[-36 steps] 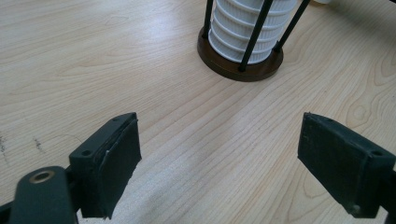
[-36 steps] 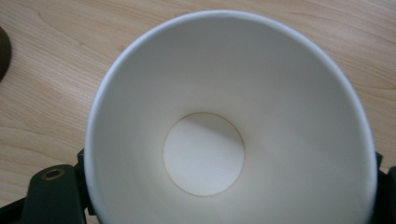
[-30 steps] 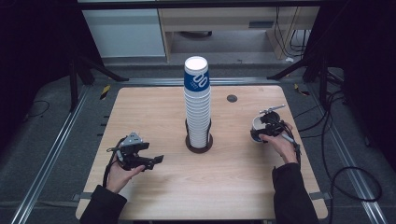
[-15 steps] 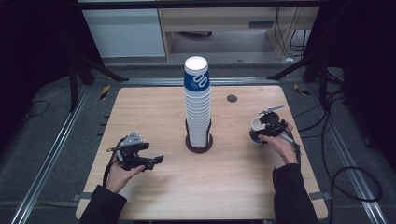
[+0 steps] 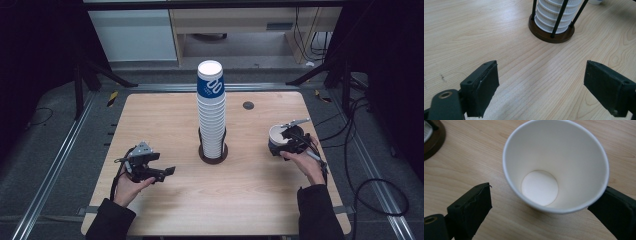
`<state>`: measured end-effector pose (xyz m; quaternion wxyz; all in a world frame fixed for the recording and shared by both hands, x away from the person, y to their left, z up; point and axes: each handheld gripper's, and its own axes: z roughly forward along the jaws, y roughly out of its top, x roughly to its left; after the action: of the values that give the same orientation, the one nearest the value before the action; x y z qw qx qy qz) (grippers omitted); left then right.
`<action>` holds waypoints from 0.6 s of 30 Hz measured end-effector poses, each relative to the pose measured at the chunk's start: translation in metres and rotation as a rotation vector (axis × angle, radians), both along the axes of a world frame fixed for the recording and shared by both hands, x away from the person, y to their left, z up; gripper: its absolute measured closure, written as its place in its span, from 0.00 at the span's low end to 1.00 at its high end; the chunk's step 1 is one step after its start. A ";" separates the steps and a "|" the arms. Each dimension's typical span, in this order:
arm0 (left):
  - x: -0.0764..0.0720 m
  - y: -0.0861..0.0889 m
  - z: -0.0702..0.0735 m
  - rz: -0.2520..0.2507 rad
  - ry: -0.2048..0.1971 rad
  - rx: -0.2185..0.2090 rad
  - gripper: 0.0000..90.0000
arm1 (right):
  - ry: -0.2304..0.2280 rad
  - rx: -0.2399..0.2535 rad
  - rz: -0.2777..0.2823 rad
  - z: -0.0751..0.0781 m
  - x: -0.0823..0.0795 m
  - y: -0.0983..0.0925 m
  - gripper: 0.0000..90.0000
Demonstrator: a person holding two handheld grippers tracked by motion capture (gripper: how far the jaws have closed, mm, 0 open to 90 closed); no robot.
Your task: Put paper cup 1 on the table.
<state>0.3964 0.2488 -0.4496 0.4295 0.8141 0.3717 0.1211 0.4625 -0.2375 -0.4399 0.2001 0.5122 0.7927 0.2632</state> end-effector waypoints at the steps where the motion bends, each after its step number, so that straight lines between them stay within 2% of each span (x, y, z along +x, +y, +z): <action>1: 0.000 0.000 0.000 0.000 0.000 0.001 0.13 | 0.000 -0.001 0.000 0.001 -0.003 0.000 0.05; 11: -0.001 0.000 0.000 -0.005 -0.001 -0.002 0.13 | -0.034 0.000 0.013 0.012 -0.026 0.002 0.05; 14: -0.001 0.000 0.001 -0.005 -0.003 -0.004 0.13 | -0.056 0.002 0.027 0.016 -0.034 0.005 0.06; 18: -0.001 0.000 0.001 -0.005 -0.005 -0.005 0.13 | -0.095 0.030 0.050 0.025 -0.045 0.010 0.06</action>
<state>0.3951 0.2493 -0.4485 0.4326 0.8136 0.3690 0.1213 0.4178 -0.2274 -0.4152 0.2231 0.4819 0.7909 0.3041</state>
